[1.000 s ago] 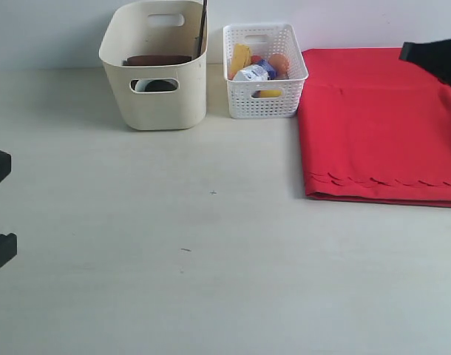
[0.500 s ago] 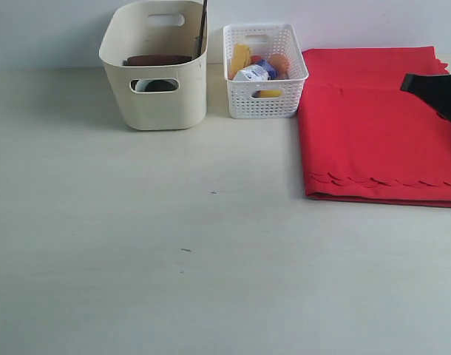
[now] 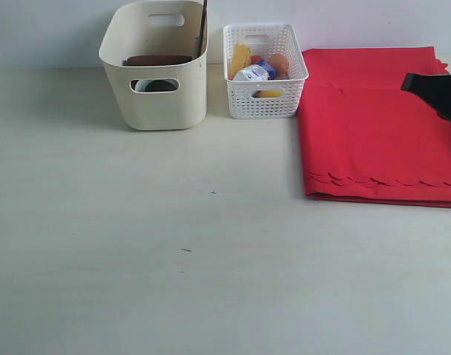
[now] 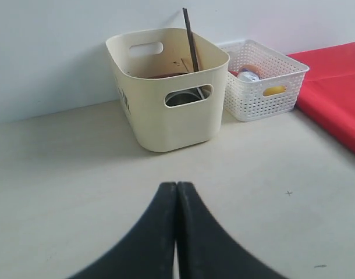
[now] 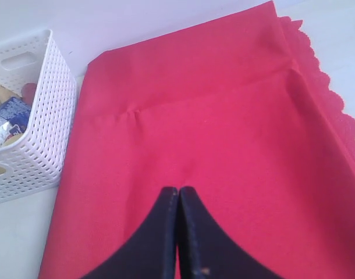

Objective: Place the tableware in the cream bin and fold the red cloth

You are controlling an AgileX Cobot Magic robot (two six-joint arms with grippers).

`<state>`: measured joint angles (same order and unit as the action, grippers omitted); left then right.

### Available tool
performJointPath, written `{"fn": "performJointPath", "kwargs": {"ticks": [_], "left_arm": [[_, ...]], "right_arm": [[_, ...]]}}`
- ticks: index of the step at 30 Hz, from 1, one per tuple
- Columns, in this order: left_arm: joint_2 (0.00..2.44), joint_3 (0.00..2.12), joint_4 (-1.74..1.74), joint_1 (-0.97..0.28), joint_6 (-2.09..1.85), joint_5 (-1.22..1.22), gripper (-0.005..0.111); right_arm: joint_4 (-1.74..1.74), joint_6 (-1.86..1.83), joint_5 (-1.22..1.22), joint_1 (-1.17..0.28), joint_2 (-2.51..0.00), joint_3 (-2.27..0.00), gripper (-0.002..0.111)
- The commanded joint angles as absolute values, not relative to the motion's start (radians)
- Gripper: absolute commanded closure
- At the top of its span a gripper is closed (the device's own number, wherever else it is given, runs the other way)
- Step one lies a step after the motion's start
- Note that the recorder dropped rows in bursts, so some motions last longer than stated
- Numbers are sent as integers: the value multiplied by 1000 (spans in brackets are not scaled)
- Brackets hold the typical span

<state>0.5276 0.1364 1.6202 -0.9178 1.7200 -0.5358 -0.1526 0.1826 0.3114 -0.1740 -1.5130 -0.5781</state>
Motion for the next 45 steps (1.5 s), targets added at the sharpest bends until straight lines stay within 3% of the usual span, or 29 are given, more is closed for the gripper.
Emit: {"fn": "performJointPath", "kwargs": {"ticks": [1, 4, 12, 18, 23, 30, 33, 37, 45], "left_arm": [[453, 118, 1625, -875, 1707, -501, 106], [348, 84, 1676, -753, 1710, -439, 106], [36, 36, 1679, -198, 1714, -187, 106], [0, 36, 1668, 50, 1714, 109, 106], [0, 0, 1388, 111, 1517, 222, 106], [0, 0, 368, 107, 447, 125, 106], [0, 0, 89, 107, 110, 13, 106], [0, 0, 63, 107, 98, -179, 106], [0, 0, 63, 107, 56, -204, 106]], "right_arm": [[-158, 183, 319, -174, -1503, -575, 108], [-158, 183, 319, -174, -1503, -575, 108], [-158, 183, 319, -174, -1503, -575, 108], [-158, 183, 319, -174, -1503, -575, 108], [-158, 183, 319, -174, -1503, -575, 108], [-158, 183, 319, -174, -1503, -575, 108], [-158, 183, 319, -174, -1503, -575, 108], [-158, 183, 319, -174, -1503, -575, 108], [-158, 183, 319, -174, -1503, -575, 108]]}}
